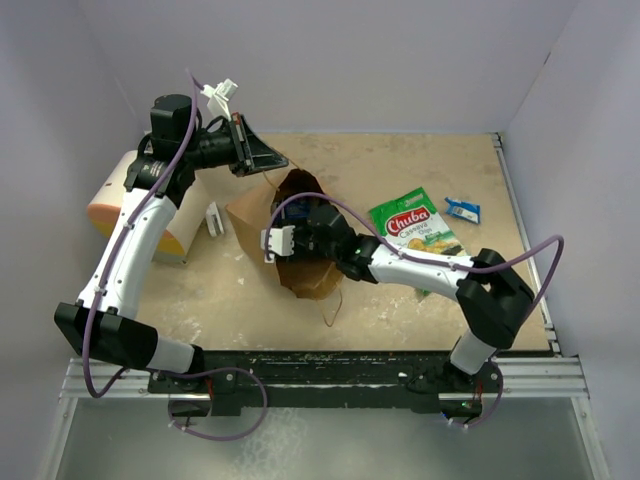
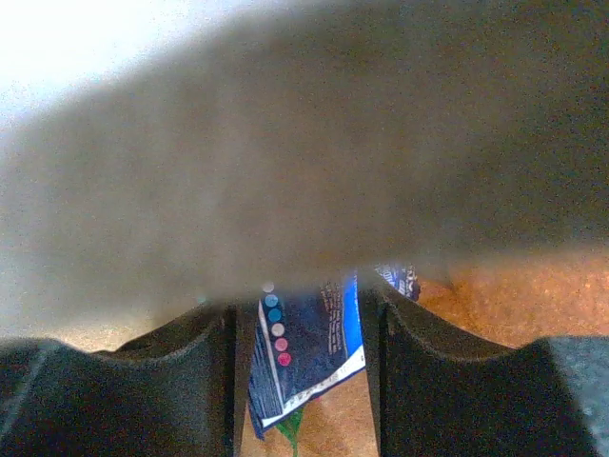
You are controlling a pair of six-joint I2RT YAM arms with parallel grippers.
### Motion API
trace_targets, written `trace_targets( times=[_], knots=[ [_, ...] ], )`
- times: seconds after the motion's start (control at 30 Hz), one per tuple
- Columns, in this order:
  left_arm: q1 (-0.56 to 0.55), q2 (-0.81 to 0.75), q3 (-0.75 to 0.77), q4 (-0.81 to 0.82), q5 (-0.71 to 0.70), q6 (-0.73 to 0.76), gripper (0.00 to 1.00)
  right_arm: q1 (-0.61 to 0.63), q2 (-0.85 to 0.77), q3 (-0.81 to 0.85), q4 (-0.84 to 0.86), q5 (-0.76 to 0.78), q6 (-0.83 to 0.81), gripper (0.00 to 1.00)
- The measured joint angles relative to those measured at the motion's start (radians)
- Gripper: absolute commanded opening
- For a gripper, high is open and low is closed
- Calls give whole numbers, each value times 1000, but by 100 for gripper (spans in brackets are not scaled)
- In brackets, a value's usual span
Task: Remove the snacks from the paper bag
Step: Take out the snack from the paper bag.
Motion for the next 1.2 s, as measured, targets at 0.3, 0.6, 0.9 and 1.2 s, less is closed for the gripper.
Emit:
trace_targets(
  times=[0.3,0.6,0.9,1.2],
  knots=[
    [0,0,2,-6,3,3,0,-40,37,-2,5,-25,3,55],
    [0,0,10,-13,3,10,0,-65,36,-5,13,-104,11,67],
    [0,0,12,-23,3,18,0,-68,32,-21,29,-127,22,65],
    [0,0,12,-23,3,18,0,-84,36,-19,98,-80,60,57]
  ],
)
